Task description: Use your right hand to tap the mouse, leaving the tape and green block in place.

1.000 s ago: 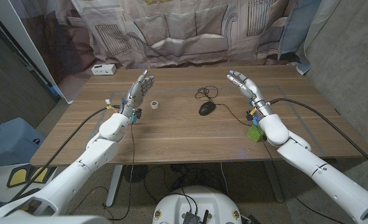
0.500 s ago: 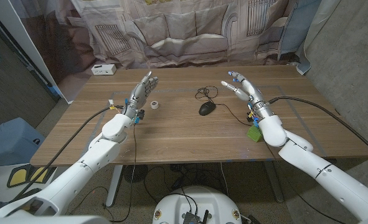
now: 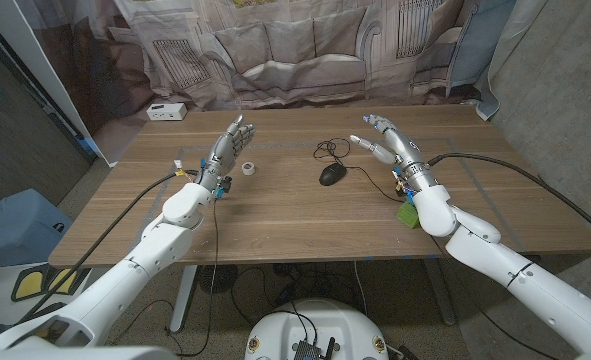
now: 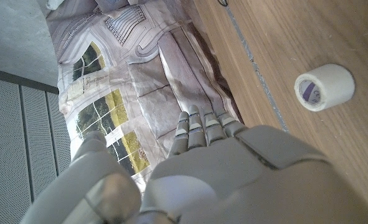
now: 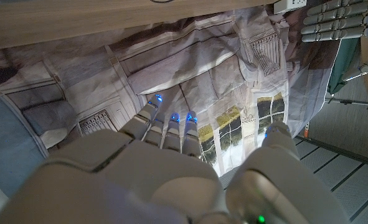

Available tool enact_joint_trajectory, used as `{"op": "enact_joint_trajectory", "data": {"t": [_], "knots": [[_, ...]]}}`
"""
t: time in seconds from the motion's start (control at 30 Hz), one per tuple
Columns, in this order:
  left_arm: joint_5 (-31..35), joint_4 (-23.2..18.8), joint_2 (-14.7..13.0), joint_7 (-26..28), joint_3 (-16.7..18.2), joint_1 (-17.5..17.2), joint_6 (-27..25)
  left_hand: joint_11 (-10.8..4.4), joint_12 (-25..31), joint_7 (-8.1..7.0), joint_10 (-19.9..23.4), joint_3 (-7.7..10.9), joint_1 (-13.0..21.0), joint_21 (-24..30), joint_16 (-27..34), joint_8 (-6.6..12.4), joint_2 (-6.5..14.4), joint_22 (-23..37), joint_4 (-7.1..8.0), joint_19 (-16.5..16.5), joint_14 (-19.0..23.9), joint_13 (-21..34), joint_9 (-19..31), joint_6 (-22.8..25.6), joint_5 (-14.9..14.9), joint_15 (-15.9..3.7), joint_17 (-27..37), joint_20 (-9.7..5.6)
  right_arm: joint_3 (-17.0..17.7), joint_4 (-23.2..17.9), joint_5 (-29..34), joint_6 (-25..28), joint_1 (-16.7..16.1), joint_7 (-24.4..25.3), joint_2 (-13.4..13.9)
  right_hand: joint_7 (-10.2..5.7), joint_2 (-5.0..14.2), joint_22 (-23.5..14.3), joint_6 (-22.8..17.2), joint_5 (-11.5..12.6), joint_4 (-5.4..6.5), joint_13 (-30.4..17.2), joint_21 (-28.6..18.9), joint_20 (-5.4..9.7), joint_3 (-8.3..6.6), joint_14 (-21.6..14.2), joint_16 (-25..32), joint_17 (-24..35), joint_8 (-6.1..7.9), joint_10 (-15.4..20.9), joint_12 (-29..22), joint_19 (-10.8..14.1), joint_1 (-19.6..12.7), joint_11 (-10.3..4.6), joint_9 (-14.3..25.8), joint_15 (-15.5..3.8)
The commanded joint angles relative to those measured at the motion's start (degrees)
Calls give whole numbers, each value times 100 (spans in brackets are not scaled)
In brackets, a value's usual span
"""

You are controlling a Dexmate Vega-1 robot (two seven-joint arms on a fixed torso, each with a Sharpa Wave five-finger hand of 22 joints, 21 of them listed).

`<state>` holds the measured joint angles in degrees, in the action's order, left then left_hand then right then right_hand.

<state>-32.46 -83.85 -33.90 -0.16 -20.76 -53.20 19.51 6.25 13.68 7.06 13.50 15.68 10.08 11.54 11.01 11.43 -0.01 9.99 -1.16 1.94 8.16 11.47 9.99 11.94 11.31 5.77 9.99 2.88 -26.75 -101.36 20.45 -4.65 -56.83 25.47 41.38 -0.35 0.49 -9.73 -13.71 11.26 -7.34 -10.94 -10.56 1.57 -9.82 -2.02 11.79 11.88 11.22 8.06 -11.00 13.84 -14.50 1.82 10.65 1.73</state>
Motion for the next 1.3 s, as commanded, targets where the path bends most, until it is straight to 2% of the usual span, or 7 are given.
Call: {"op": "enact_joint_trajectory", "data": {"t": [0.03, 0.17, 0.23, 0.53, 0.87, 0.97, 1.3], "knots": [[-57, 5, -15, -62, -8, 30, -84, 54, -38, 55, -18, 216, 101, -15, -16, -24, 424, 31, 15, -16, -28, -2, 35, 8, -28, 27, 33, 75, -232, -104, 318, 383, 211, -164, 75, -74, 39, -14, -103, 27, 6, -4, 55, -91, -15, 107, -45, 15, 48, -41, 7, -160, -2, -15, 19, 39], [-67, 32, 5, -86, -21, 62, -85, 80, -50, 64, -20, 361, 182, -16, -15, -28, 685, 32, 20, -23, -25, -1, 36, 18, -19, 53, 31, 110, -319, -87, 376, 448, 320, -276, 91, -115, 46, -17, -146, 25, 10, -5, 58, -146, -9, 224, -76, 14, 52, -91, 16, -274, 7, -7, 18, 124], [-37, 17, -7, -70, -32, 75, -110, 84, -58, 79, -25, 451, 228, -16, -16, -27, 830, 33, 25, -27, -24, 0, 36, 35, -6, 70, 30, 131, -358, -97, 390, 511, 371, -367, 103, -181, 57, -20, -173, 22, 14, -7, 64, -297, -5, 303, -85, 15, 49, -148, 24, -399, 18, -27, 18, 188], [11, 0, 4, 7, -28, 79, -101, 56, -55, 60, -5, 504, 254, -16, -16, -21, 885, 33, 24, -32, -16, 0, 36, 65, -5, 54, 28, 130, -529, -59, 395, 703, 596, -699, 103, -323, 83, -29, -215, 13, 22, -17, 75, -625, 9, 716, -133, 13, 23, -528, 75, -890, 52, -13, 17, 279], [32, 22, 10, 51, -45, 75, -146, 43, -58, 27, 5, 465, 220, -19, -15, -24, 759, 32, 6, -42, -5, 1, 34, 88, -58, 13, 28, 87, -696, -74, 414, 1088, 769, -1063, 121, -377, 122, -35, -208, 2, 24, -24, 71, -699, 10, 1186, -154, 18, -3, -975, 101, -1371, 74, 19, 19, 247], [49, 35, 14, 47, -51, 85, -128, 15, -67, 16, -1, 373, 160, -20, -21, -39, 565, 30, -23, -41, -17, 2, 32, 72, -100, -4, 30, 68, -747, -68, 414, 1164, 822, -1150, 123, -376, 134, -36, -181, 0, 23, -25, 79, -723, 7, 1278, -156, 19, -15, -1087, 108, -1486, 73, 22, 19, 248], [215, 54, -31, 47, -89, 118, -39, -19, -102, 10, -65, 208, 79, -38, -33, -71, 226, 24, -107, -82, -57, 5, 33, -10, -122, -15, 31, 87, -892, -38, 331, 1350, 975, -1413, 115, -487, 177, -43, 5, -19, 9, -32, 25, -1281, -10, 1613, -124, 16, -62, -1479, 79, -1810, 67, 48, 25, 524]]}}
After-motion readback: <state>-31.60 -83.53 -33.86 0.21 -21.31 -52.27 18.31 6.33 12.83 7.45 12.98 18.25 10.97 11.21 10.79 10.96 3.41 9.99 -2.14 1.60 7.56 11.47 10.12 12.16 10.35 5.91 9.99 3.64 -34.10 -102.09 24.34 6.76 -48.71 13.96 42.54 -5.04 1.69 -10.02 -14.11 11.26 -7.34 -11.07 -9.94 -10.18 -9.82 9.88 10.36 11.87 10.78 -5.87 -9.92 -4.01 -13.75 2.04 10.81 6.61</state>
